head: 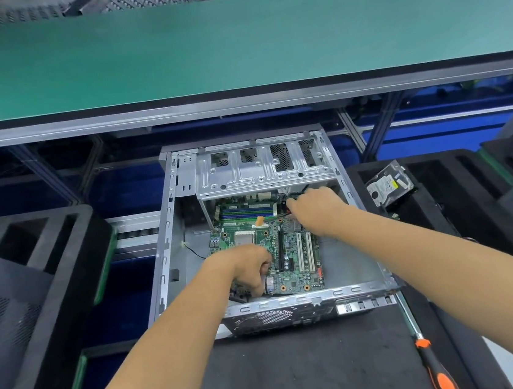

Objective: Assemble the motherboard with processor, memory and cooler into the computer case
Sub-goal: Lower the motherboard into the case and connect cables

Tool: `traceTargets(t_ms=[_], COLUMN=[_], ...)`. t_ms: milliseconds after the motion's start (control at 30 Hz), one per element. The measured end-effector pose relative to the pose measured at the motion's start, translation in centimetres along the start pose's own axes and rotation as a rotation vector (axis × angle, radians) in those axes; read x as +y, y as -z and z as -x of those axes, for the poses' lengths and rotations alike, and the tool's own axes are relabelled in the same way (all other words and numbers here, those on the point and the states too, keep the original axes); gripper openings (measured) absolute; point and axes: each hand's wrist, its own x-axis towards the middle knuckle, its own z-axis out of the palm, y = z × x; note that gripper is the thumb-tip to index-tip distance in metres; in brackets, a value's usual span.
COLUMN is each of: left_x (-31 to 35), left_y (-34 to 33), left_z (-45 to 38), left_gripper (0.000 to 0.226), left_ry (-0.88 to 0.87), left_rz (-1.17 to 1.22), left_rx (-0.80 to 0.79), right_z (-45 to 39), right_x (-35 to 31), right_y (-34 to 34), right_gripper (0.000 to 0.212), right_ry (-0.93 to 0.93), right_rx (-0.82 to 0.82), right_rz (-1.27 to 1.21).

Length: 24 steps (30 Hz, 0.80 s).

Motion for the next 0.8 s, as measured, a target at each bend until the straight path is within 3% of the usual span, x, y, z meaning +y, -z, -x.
traceTargets(t_ms=[267, 467, 667, 733, 800], left_x=[2.1, 2.7, 1.7, 0.8, -0.5], left_y=[-0.3, -0.9, 0.1, 1.1, 2.4], left_z=[-0.8, -1.3, -1.2, -1.4, -1.8], left_gripper=[0.034, 0.025, 0.037, 0.037, 0.027], left_ry=[-0.137, -0.206, -0.123, -0.092, 0.011], left_rz=[0.051, 0.002, 0.107, 0.118, 0.154], left_rx=[0.055, 0.044, -0.035, 0.096, 0.339], right_z=[-2.3, -2.6, -3.4, -4.1, -4.6], right_x=[-1.3, -1.0, -0.8, -0.4, 0.1], right_y=[0.5, -0.5, -1.0, -1.3, -1.3], right_gripper=[0.028, 0.061, 0.034, 0.043, 0.053], right_ry=[-0.206, -0.133, -0.208, -0.23, -0.229], right_rx=[-0.037, -0.002, -0.014, -0.113, -0.236], right_rz=[-0.189, -0.22, -0.125, -0.174, -0.192])
